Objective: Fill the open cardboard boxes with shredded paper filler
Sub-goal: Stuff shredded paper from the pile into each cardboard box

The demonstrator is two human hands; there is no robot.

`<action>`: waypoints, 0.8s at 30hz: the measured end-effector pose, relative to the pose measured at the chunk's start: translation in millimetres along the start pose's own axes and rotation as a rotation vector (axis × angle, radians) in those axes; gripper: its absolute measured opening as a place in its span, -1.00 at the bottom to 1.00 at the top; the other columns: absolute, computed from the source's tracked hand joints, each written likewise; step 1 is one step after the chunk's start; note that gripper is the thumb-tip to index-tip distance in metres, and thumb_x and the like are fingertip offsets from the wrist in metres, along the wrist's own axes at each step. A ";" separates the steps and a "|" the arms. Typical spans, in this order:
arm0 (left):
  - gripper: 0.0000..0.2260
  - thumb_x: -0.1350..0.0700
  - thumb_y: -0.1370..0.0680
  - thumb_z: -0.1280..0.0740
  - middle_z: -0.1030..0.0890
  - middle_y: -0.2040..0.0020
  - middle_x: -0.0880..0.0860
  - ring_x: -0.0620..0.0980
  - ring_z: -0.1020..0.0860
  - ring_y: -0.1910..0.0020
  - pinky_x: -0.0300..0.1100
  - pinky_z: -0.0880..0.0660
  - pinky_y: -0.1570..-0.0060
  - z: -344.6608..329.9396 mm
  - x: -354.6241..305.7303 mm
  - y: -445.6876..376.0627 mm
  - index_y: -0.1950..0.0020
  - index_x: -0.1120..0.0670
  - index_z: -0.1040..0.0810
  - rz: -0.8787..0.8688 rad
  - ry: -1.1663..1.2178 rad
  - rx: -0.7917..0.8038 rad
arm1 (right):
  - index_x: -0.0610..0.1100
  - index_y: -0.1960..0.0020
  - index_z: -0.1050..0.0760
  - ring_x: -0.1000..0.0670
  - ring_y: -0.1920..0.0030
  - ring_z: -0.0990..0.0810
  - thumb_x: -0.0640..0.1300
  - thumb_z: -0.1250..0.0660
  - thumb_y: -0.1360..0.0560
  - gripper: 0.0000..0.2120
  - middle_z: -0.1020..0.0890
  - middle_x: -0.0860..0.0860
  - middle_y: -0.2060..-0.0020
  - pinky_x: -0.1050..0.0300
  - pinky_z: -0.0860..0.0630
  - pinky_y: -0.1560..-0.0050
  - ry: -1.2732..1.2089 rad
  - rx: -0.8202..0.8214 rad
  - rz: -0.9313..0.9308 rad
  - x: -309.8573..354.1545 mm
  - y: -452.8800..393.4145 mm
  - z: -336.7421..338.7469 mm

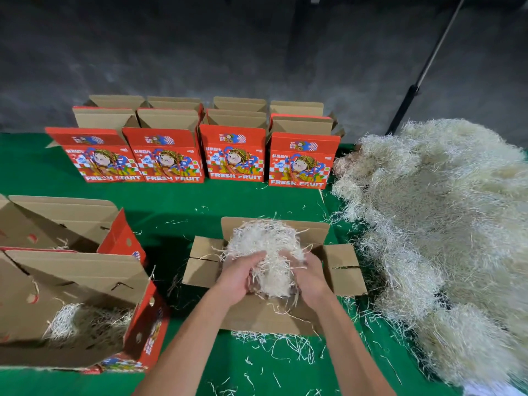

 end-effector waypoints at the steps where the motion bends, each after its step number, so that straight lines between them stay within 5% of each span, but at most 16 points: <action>1: -0.26 0.03 -0.33 -0.61 -0.55 -0.31 0.15 0.12 -0.53 -0.28 0.10 -0.44 -0.34 4.1 -0.6 -2.3 -0.39 0.18 -0.34 -0.015 -0.050 -0.084 | -0.05 -0.37 -0.45 0.12 -0.15 -0.64 -0.37 -0.33 -0.54 -0.55 -0.57 -0.04 -0.32 0.27 -0.58 0.05 0.003 -0.047 0.015 1.5 -3.3 4.6; 6: -0.37 0.07 -0.44 -0.52 -0.51 -0.23 0.07 0.00 -0.49 -0.11 -0.01 -0.37 -0.27 25.3 2.1 -14.8 -0.43 0.14 -0.34 -0.121 -0.207 -0.336 | 0.01 -0.48 -0.33 -0.03 0.01 -0.65 -0.14 -0.50 -0.49 -0.37 -0.60 0.12 -0.02 0.10 -0.60 0.01 -0.156 -0.251 0.042 10.1 -8.3 17.3; 8: -0.41 0.04 -0.41 -0.54 -0.54 -0.17 0.01 -0.02 -0.49 -0.05 0.08 -0.36 -0.29 28.1 -0.4 -14.7 -0.37 0.07 -0.41 -0.123 -0.173 -0.367 | -0.03 -0.48 -0.35 -0.20 0.22 -0.69 -0.24 -0.48 -0.49 -0.39 -0.61 0.10 0.11 -0.06 -0.66 0.22 -0.180 -0.276 0.039 11.2 -11.0 22.4; 10: -0.39 0.01 -0.33 -0.60 -0.56 -0.13 -0.01 0.03 -0.49 -0.10 0.17 -0.30 -0.36 37.2 -4.2 -12.9 -0.30 0.04 -0.44 -0.113 -0.109 -0.386 | -0.11 -0.52 -0.29 -0.01 0.50 -0.51 -0.37 -0.37 -0.52 -0.38 -0.63 0.03 0.08 0.10 -0.51 0.54 -0.182 -0.333 0.032 12.2 -14.8 33.9; 12: -0.21 -0.04 -0.26 -0.62 -0.56 -0.19 0.00 0.04 -0.52 -0.16 0.17 -0.36 -0.36 48.6 -9.0 -9.4 -0.41 0.09 -0.38 -0.117 -0.097 -0.396 | -0.15 -0.54 -0.24 0.02 0.44 -0.48 -0.22 -0.39 -0.56 -0.39 -0.63 -0.05 0.06 0.17 -0.47 0.49 -0.093 -0.445 0.039 13.2 -17.1 45.9; 14: -0.08 -0.21 -0.29 -0.57 -0.52 -0.29 -0.01 -0.04 -0.56 -0.16 0.03 -0.54 -0.16 49.2 -10.3 -2.5 -0.52 0.07 -0.28 -0.125 -0.270 -0.266 | -0.10 -0.40 -0.37 -0.04 0.43 -0.54 -0.03 -0.40 -0.56 -0.53 -0.61 -0.06 0.30 0.11 -0.52 0.43 -0.065 -0.442 0.052 15.9 -17.7 46.9; 16: 0.00 -0.37 -0.31 -0.51 -0.38 -0.44 -0.04 -0.06 -0.40 -0.37 0.05 -0.44 -0.31 35.8 -4.4 2.8 -0.59 0.00 -0.16 -0.055 -0.344 0.042 | -0.12 -0.11 -0.46 0.09 0.57 -0.39 0.04 -0.34 -0.58 -0.75 -0.46 0.03 0.51 0.23 -0.36 0.52 -0.075 -0.355 0.044 13.2 -19.3 33.4; 18: 0.16 -0.43 -0.21 -0.53 -0.41 -0.39 -0.09 -0.10 -0.42 -0.32 -0.03 -0.40 -0.33 17.9 2.0 6.1 -0.60 -0.01 -0.03 -0.006 -0.403 0.134 | -0.16 -0.20 -0.48 0.13 0.43 -0.45 0.00 -0.29 -0.63 -0.73 -0.53 0.05 0.38 0.22 -0.44 0.31 -0.130 -0.282 -0.004 9.3 -19.0 14.3; 20: 0.20 -0.44 -0.14 -0.55 -0.42 -0.37 -0.03 -0.06 -0.44 -0.32 -0.08 -0.42 -0.32 4.0 6.9 3.9 -0.58 0.05 -0.09 -0.039 -0.501 0.048 | -0.10 -0.43 -0.35 0.00 -0.02 -0.57 0.03 -0.27 -0.63 -0.58 -0.61 -0.03 -0.02 -0.03 -0.47 -0.14 -0.218 -0.229 -0.041 7.9 -16.4 0.0; 22: 0.12 -0.34 -0.22 -0.55 -0.32 -0.50 0.09 0.08 -0.34 -0.45 -0.01 -0.31 -0.41 2.7 10.0 -3.5 -0.58 0.12 -0.12 -0.095 -0.444 -0.070 | -0.07 -0.57 -0.13 -0.10 -0.35 -0.44 0.17 -0.34 -0.56 -0.29 -0.45 -0.07 -0.38 -0.14 -0.36 -0.38 -0.242 -0.229 -0.077 11.3 -13.2 -4.1; 24: 0.00 -0.25 -0.34 -0.50 -0.23 -0.56 0.10 0.11 -0.27 -0.50 0.06 -0.25 -0.47 6.5 7.6 -7.6 -0.60 0.10 -0.09 -0.133 -0.326 -0.136 | -0.02 -0.60 -0.06 -0.10 -0.45 -0.36 0.32 -0.43 -0.42 -0.05 -0.33 -0.03 -0.51 -0.16 -0.27 -0.47 -0.138 -0.222 -0.054 15.0 -11.0 -1.5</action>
Point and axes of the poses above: each hand's wrist, its own y-axis away from the middle knuckle, its own z-axis out of the back of the hand, x = y × z, the point moved 1 cm from there along -y, towards the middle knuckle
